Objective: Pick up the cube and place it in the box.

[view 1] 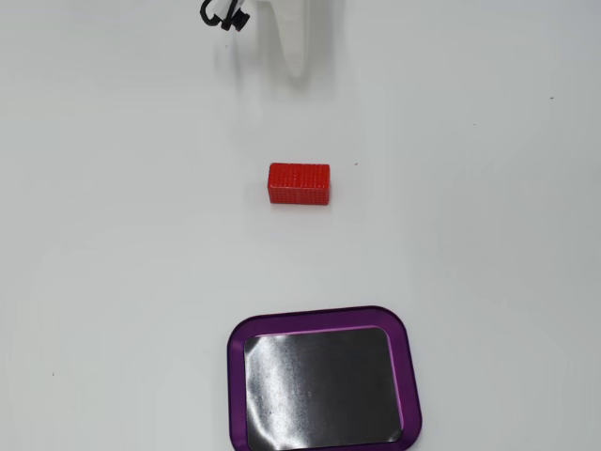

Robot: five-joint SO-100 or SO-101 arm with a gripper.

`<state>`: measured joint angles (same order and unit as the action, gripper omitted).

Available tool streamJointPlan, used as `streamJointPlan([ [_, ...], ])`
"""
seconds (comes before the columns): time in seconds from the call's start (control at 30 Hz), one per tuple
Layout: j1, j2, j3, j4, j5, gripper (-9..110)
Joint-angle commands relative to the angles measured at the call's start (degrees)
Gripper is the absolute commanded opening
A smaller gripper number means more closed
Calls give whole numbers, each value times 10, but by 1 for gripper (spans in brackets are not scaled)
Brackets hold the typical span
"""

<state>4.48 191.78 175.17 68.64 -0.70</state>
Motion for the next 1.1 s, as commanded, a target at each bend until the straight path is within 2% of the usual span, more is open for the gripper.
streamJointPlan([
  [0.0, 7, 32, 8, -38, 70, 0],
  [0.6, 8, 31, 4, -38, 68, 0],
  [0.67, 8, 31, 3, -39, 36, 0],
  [0.83, 29, 26, -8, -64, -173, 0],
  [0.93, 74, 16, -62, -103, -162, 1],
  [1.07, 92, -50, -136, -108, -133, 12],
])
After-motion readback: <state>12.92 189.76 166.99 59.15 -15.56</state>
